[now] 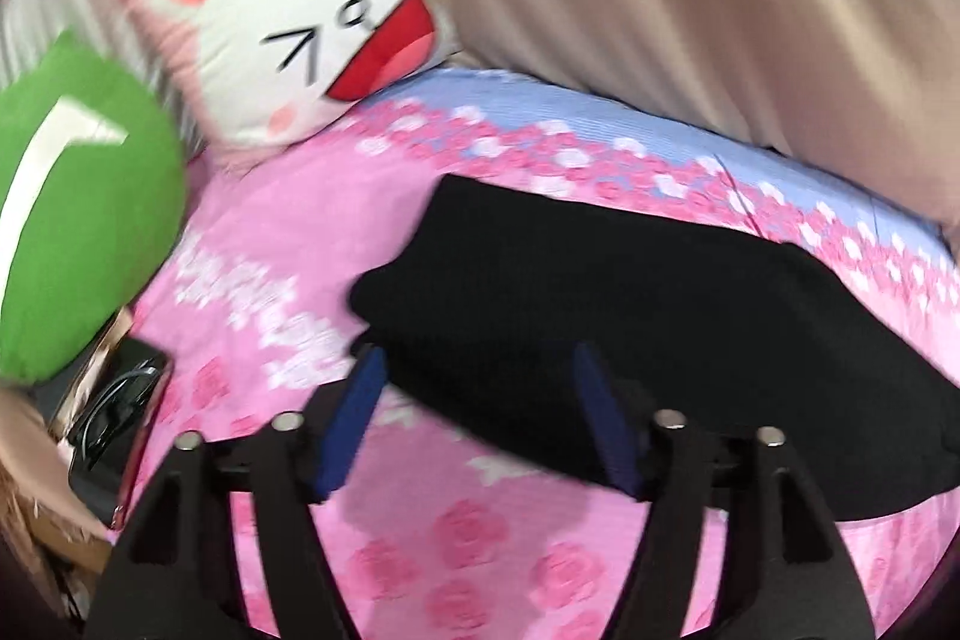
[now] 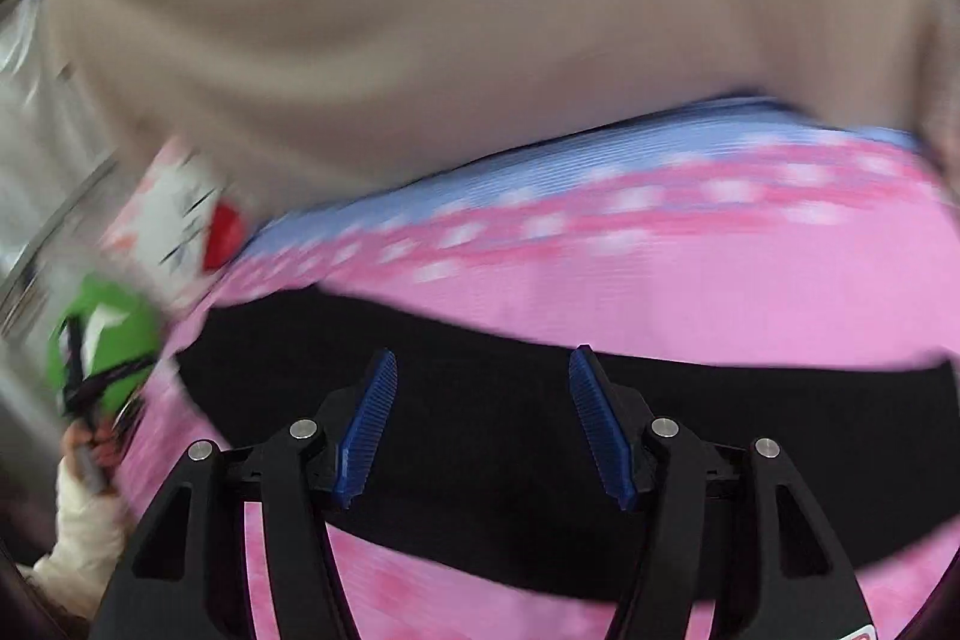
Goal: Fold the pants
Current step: 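Open both tools to release the folded trousers onto the bed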
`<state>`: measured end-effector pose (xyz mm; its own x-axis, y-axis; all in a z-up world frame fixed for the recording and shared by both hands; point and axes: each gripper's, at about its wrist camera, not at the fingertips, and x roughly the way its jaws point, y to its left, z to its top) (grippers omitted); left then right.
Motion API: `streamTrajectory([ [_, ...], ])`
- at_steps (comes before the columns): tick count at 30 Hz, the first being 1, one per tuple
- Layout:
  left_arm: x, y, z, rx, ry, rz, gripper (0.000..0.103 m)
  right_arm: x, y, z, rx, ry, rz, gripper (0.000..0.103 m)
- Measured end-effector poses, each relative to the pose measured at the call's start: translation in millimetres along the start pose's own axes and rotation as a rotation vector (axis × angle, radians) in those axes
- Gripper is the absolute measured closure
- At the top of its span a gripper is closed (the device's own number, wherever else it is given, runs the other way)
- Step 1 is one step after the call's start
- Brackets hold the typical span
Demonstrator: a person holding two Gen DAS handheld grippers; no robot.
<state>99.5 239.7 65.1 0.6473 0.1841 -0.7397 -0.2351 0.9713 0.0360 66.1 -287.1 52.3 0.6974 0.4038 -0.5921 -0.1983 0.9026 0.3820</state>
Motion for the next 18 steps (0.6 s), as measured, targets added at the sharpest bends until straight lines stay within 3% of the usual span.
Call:
streamTrajectory([
  [3,17,-19,-8,0.018,0.033,-0.018,0.037,92,72,14,-0.127,0.115,0.079,0.055],
  [7,33,-19,-20,-0.009,0.082,-0.073,0.038,179,130,38,-0.194,0.195,0.097,0.055],
  [10,39,-21,-33,0.022,0.081,-0.052,0.038,223,143,56,-0.163,0.231,0.096,0.053],
  [14,46,-21,-44,0.043,0.085,-0.053,0.037,267,147,55,-0.176,0.297,0.001,0.051],
  [15,48,-20,-46,0.042,0.088,-0.058,0.037,278,146,51,-0.169,0.329,0.007,0.066],
  [16,50,-20,-48,0.043,0.092,-0.065,0.037,282,147,49,-0.172,0.339,0.015,0.087],
  [18,53,-20,-50,0.044,0.088,-0.065,0.037,281,159,49,-0.228,0.304,-0.013,0.091],
])
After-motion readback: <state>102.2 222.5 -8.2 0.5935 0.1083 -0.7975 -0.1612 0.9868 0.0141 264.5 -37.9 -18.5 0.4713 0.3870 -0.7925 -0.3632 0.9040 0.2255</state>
